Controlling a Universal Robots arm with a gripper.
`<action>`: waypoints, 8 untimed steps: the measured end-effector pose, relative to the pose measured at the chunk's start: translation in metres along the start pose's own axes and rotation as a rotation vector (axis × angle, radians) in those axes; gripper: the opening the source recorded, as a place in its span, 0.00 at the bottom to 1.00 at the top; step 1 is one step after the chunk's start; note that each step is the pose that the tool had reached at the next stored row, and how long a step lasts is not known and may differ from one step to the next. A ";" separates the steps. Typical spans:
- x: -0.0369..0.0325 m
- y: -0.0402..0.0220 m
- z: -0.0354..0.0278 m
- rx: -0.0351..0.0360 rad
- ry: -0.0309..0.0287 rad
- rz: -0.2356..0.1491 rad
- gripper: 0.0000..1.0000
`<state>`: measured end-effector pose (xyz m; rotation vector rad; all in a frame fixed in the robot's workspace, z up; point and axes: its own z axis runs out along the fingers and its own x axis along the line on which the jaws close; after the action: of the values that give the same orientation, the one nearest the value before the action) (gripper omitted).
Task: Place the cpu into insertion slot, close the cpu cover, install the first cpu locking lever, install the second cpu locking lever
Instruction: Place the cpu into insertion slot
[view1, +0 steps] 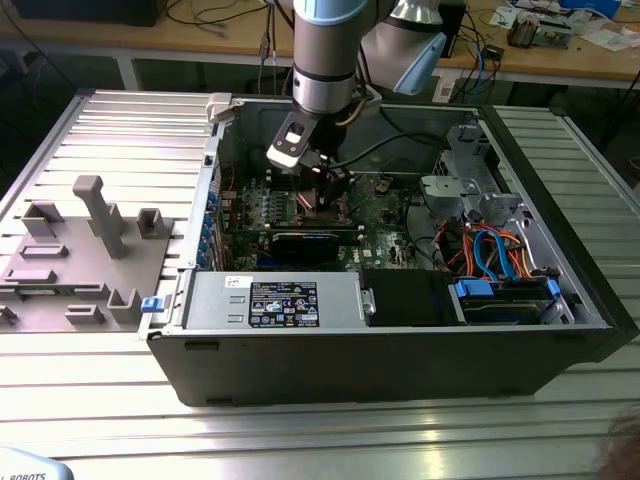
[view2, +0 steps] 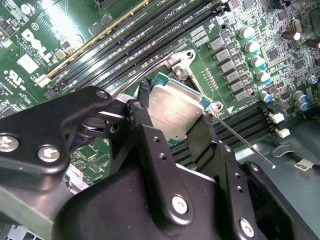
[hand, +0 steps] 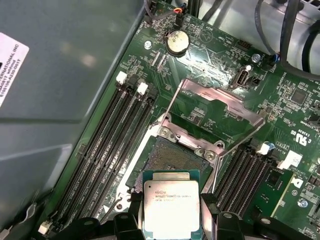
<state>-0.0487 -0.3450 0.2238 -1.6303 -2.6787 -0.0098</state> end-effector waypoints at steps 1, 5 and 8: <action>0.0000 0.0000 0.0002 -0.0001 0.0000 0.006 0.54; 0.0000 0.0000 0.0004 -0.0001 0.0000 0.018 0.54; 0.0000 0.0000 0.0006 -0.0002 -0.0001 0.027 0.54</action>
<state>-0.0487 -0.3450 0.2232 -1.6658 -2.6568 -0.0099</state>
